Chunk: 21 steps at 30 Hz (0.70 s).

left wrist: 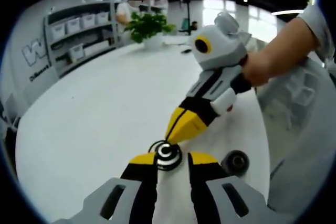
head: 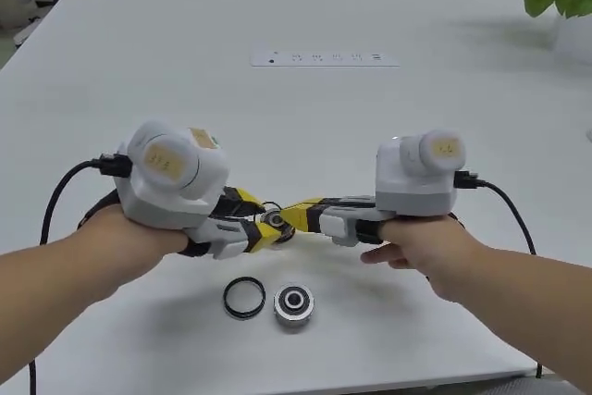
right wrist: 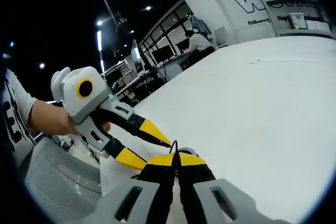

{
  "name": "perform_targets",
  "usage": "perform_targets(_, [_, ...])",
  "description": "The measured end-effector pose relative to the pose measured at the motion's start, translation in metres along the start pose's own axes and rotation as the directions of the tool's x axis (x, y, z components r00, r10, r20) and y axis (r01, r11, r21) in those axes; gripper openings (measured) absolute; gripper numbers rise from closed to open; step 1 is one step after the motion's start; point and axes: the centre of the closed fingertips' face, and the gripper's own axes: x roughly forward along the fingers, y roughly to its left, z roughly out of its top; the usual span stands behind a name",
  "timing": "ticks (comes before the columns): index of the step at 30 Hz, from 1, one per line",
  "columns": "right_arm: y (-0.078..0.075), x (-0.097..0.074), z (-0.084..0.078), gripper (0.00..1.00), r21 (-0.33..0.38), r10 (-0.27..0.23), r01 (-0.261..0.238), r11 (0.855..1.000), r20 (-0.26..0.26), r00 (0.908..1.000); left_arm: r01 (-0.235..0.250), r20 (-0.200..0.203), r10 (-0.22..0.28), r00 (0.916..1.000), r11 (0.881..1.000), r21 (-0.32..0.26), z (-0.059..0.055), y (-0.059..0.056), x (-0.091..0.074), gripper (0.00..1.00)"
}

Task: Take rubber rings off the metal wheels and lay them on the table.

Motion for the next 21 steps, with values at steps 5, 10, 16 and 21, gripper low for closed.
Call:
perform_targets(5, [0.002, 0.0, 0.001, 0.0, 0.001, 0.004, -0.004, 1.0, 0.001, 1.0, -0.003, 0.024, 0.004, 0.9997, 1.0, -0.006, 0.004, 0.002, -0.005, 0.26])
perform_targets(10, [0.003, -0.001, 0.002, 0.0, 0.002, 0.008, -0.008, 1.0, 0.002, 1.0, -0.006, 0.048, 0.007, 0.9988, 1.0, -0.008, 0.009, 0.001, -0.011, 0.29])
perform_targets(16, [0.006, -0.002, 0.002, 0.0, 0.005, 0.016, -0.016, 1.0, 0.001, 0.9999, -0.003, 0.059, 0.004, 0.9982, 1.0, -0.011, 0.011, 0.001, -0.015, 0.33])
perform_targets(21, [0.01, -0.002, 0.002, 0.0, 0.007, 0.027, -0.027, 1.0, 0.0, 0.9996, -0.008, 0.062, 0.009, 0.998, 1.0, -0.011, 0.011, 0.001, -0.019, 0.38])
